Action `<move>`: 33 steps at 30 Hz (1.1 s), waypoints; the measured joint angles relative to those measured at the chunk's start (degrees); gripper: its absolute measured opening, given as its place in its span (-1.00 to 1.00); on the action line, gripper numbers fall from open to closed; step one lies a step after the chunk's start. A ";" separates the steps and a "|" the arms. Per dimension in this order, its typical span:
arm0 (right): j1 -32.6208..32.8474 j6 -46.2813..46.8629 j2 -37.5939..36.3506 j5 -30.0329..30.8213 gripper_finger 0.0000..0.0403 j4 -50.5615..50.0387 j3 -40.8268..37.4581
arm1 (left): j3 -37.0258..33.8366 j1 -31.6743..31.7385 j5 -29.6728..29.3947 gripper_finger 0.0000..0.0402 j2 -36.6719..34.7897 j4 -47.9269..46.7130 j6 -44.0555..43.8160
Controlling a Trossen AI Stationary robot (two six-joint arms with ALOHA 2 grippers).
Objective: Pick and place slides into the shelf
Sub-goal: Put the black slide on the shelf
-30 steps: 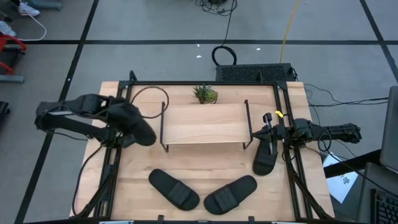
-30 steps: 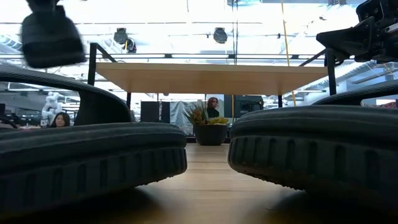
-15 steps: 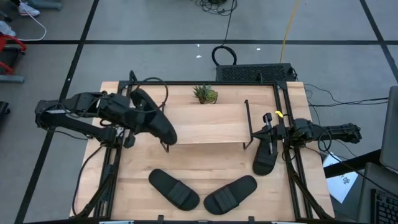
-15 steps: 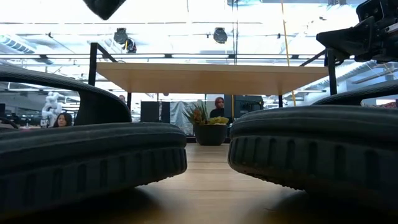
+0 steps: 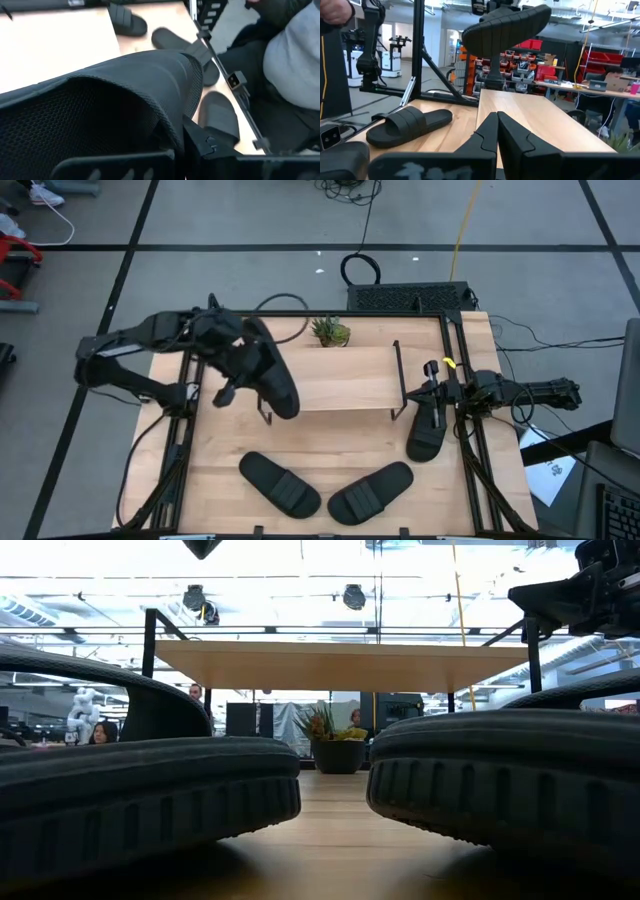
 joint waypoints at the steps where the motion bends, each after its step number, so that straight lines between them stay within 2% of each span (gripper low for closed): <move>1: 0.00 -0.07 0.00 0.00 -1.00 -0.01 0.00 | 2.19 0.57 0.40 -1.00 1.68 -2.13 0.61; 8: 0.00 -0.07 0.00 -0.05 -1.00 -0.03 0.04 | 17.01 3.69 4.65 -1.00 14.21 -15.91 3.89; 14: 0.00 -0.09 0.00 -0.05 -1.00 -0.04 0.04 | 24.81 5.08 7.62 -1.00 23.40 -26.01 7.62; 26: 0.01 -0.07 0.00 -0.09 -1.00 -0.05 0.02 | 26.10 7.62 15.98 -1.00 31.96 -27.90 12.77; 33: 0.01 -0.07 0.00 -0.09 -1.00 -0.07 0.02 | 25.96 8.94 16.93 -1.00 35.87 -28.00 13.78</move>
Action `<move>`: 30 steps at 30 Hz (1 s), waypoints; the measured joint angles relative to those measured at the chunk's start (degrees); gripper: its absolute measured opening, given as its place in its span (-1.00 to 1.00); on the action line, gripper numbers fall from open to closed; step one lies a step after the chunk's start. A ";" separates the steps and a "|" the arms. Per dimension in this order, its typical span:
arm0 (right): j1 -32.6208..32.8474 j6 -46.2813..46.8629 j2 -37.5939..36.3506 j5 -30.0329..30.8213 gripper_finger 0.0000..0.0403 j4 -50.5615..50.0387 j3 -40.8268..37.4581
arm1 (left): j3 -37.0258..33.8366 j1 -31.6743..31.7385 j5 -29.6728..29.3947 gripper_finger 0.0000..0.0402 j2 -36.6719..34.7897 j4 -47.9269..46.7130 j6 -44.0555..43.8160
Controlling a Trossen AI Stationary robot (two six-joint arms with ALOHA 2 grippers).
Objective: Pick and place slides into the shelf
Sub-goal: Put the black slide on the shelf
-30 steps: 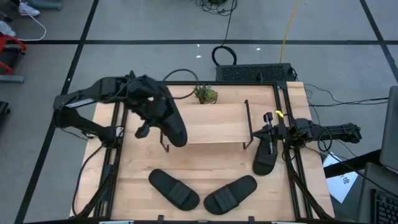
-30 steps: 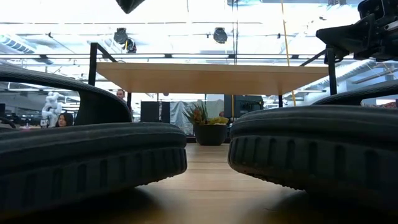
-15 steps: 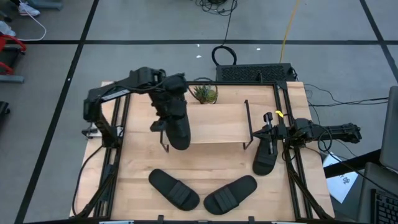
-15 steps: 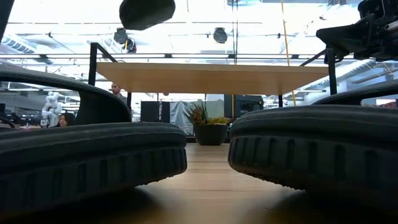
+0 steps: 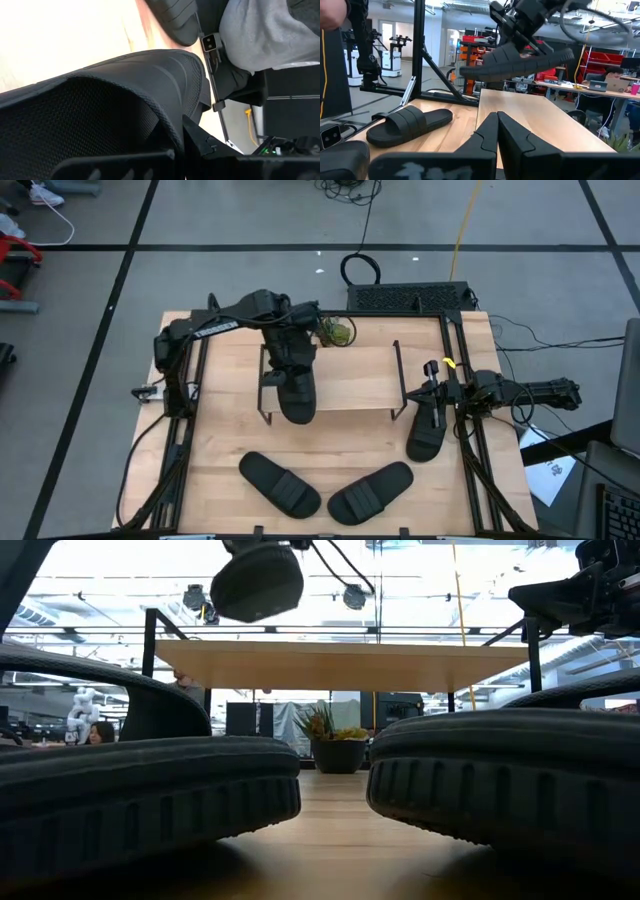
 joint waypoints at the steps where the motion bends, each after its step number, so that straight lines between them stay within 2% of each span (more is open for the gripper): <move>1: 0.00 0.02 0.00 0.00 -1.00 0.02 0.00 | -0.04 0.28 -0.03 -1.00 0.47 0.06 -0.14; 15: 0.00 0.02 0.00 0.00 -1.00 0.02 0.00 | -1.26 1.32 2.00 -1.00 1.86 0.06 -3.34; 30: -0.02 0.04 0.00 0.00 -1.00 0.02 -0.04 | -9.15 1.24 -4.04 -1.00 1.73 -0.07 -1.56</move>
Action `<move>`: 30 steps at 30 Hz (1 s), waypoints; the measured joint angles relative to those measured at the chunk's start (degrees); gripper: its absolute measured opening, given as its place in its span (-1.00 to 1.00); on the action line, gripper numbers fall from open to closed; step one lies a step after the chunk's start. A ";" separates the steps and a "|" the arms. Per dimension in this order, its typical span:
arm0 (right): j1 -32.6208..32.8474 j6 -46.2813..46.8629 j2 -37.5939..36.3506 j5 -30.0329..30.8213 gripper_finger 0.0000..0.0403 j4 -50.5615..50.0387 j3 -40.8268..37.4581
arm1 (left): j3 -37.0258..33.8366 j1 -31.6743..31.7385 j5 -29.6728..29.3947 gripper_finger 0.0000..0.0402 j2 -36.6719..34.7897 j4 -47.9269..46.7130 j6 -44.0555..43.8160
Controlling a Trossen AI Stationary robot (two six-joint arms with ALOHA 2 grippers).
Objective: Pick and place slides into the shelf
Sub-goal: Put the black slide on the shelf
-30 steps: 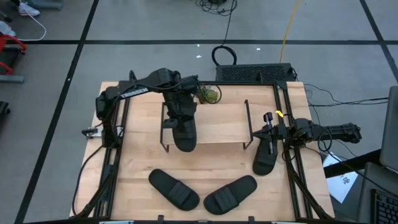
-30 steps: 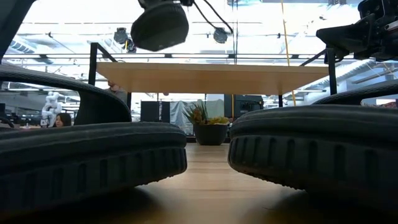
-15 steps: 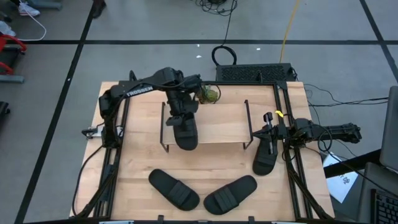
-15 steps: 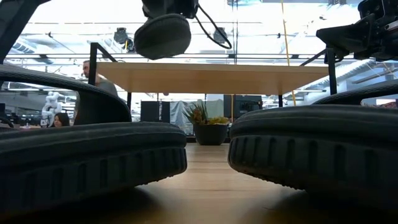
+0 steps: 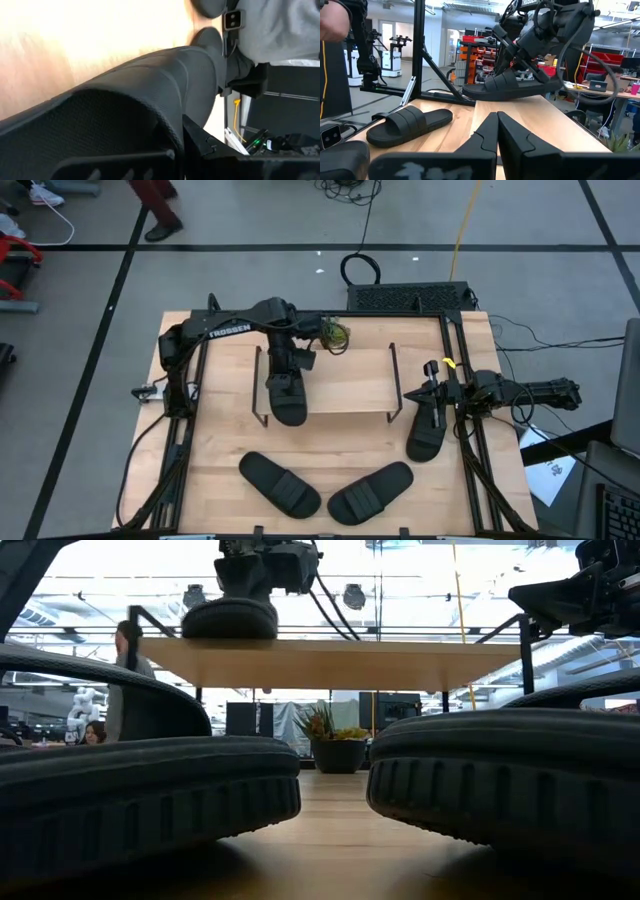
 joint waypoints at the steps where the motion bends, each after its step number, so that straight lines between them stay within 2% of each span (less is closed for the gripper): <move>1: 0.00 0.00 0.00 0.00 -1.00 0.00 0.00 | -0.13 0.00 -0.56 -0.99 0.00 0.02 0.18; 6: 0.00 0.00 0.00 0.00 -1.00 0.00 0.00 | -0.27 -0.15 -4.56 -0.99 -0.02 0.24 0.97; 25: 0.02 0.00 0.00 0.00 -1.00 0.00 0.02 | -0.29 -1.92 -10.23 -0.99 -0.09 1.70 9.98; 30: 0.00 0.00 0.00 0.00 -1.00 0.00 0.07 | -0.27 -2.58 -11.22 -0.99 -0.09 2.36 9.43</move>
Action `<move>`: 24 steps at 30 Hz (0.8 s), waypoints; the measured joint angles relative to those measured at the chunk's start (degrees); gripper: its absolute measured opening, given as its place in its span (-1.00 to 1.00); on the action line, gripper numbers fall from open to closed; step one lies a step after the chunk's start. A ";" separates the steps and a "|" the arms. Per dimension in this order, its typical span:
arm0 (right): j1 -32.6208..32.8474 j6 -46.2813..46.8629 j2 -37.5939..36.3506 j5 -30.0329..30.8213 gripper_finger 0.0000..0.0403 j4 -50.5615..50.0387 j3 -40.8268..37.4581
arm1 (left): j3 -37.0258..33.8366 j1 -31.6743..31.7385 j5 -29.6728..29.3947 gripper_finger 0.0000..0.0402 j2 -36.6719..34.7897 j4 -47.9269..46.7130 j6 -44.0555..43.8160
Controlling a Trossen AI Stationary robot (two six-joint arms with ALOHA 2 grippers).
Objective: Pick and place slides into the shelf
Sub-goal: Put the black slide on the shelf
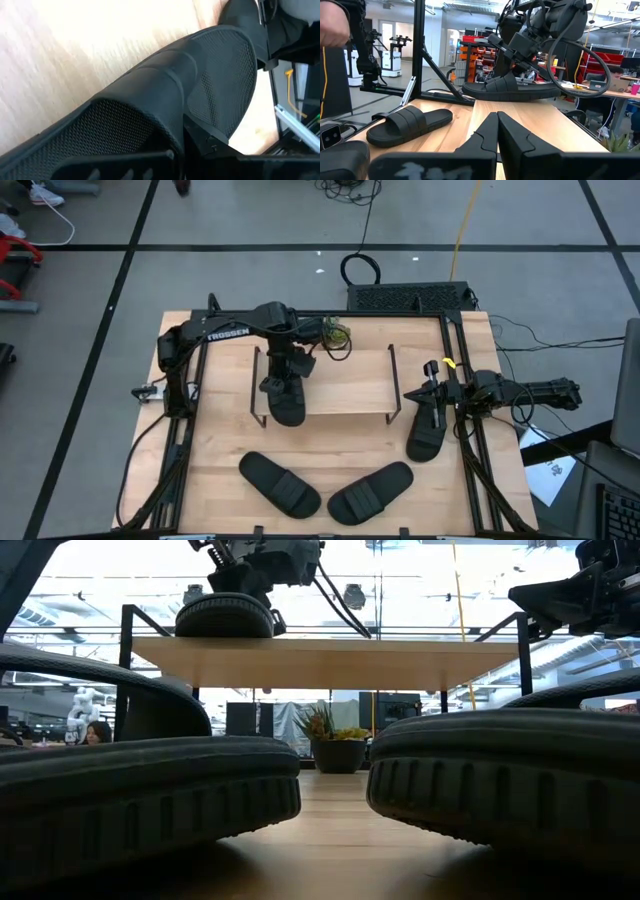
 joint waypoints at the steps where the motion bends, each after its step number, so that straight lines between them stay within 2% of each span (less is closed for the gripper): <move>1: 0.01 0.00 0.00 0.00 -1.00 0.00 0.00 | 0.00 -0.02 -0.30 -0.99 0.00 0.36 -1.56; 11: 0.01 0.00 0.00 0.00 -1.00 0.00 -0.01 | -0.11 0.16 -1.65 -0.62 0.15 1.58 -3.79; 19: 0.02 0.02 0.00 0.00 -1.00 0.00 -0.02 | -0.13 0.04 -2.27 -0.17 0.04 2.09 -9.94; 24: 0.00 0.02 0.00 0.00 -1.00 0.00 -0.02 | -0.08 0.07 -0.30 0.13 -0.24 2.07 -12.76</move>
